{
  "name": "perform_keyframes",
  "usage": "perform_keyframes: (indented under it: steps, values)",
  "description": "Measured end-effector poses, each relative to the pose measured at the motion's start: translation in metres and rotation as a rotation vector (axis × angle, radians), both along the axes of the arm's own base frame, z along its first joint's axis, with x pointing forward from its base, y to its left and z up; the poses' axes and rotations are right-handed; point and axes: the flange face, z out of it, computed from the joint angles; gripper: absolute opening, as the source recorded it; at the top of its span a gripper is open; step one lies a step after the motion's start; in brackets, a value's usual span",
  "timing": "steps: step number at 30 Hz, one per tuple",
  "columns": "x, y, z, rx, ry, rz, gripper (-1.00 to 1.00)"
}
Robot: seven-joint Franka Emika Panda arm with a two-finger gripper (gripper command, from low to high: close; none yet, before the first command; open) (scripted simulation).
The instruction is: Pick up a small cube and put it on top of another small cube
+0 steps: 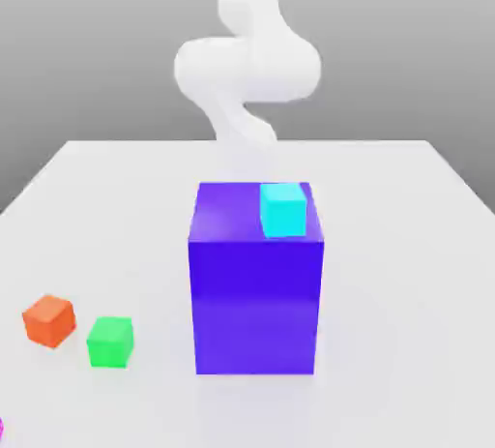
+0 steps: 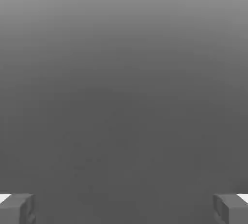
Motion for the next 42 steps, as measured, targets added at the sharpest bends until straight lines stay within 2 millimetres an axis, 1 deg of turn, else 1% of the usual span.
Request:
perform_keyframes:
  steps: [4,9,14,18,20,23,26,29,33,35,37,38,42]
  values:
    - [0.048,-0.033,-0.044,0.103,0.096,-0.109,0.00]
    - [0.096,-0.076,-0.107,0.214,0.207,-0.258,0.00]
    - [0.130,-0.122,-0.178,0.306,0.313,-0.424,0.00]
    - [0.145,-0.164,-0.240,0.366,0.391,-0.574,0.00]
    - [0.149,-0.186,-0.272,0.392,0.427,-0.655,0.00]
    - [0.152,-0.211,-0.320,0.421,0.482,-0.763,0.00]
    - [0.149,-0.236,-0.370,0.441,0.533,-0.876,0.00]
    - [0.140,-0.263,-0.419,0.454,0.580,-0.996,0.00]
    - [0.120,-0.297,-0.483,0.457,0.634,-1.154,0.00]
    - [0.116,-0.302,-0.515,0.455,0.642,-1.180,0.00]
    - [0.115,-0.304,-0.548,0.454,0.644,-1.188,0.00]
    - [0.114,-0.304,-0.557,0.455,0.645,-1.189,-1.00]
    - [0.114,-0.304,-0.556,0.455,0.644,-1.189,-1.00]
